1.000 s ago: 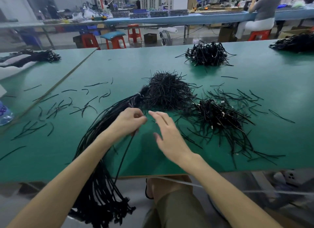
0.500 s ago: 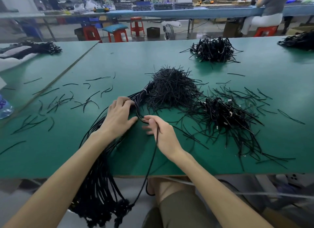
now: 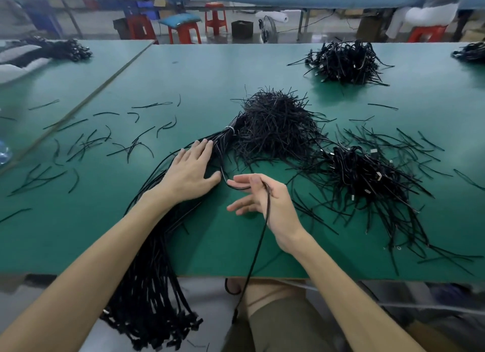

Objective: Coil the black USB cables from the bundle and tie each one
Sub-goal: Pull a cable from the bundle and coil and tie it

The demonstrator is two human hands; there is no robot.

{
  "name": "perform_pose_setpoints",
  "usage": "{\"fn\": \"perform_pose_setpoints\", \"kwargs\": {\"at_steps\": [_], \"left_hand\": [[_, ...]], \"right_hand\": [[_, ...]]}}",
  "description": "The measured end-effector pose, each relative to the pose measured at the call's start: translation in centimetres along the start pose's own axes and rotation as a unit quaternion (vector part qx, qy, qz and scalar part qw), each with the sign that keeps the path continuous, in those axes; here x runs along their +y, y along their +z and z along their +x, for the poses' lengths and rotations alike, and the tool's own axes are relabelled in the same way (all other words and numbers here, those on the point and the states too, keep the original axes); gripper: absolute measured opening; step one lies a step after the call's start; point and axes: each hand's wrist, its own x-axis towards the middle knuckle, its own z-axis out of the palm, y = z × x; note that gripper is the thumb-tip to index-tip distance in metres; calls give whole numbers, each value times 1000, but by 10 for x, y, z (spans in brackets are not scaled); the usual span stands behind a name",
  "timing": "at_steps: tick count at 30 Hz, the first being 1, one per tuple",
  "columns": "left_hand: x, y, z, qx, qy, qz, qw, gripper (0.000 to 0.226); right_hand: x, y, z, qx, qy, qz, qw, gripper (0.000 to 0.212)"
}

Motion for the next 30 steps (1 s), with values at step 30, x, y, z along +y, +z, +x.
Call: {"fn": "perform_pose_setpoints", "kwargs": {"at_steps": [30], "left_hand": [[6, 3, -7, 41, -21, 2, 999, 72]], "right_hand": [[-2, -4, -14, -19, 6, -4, 1000, 50]]}}
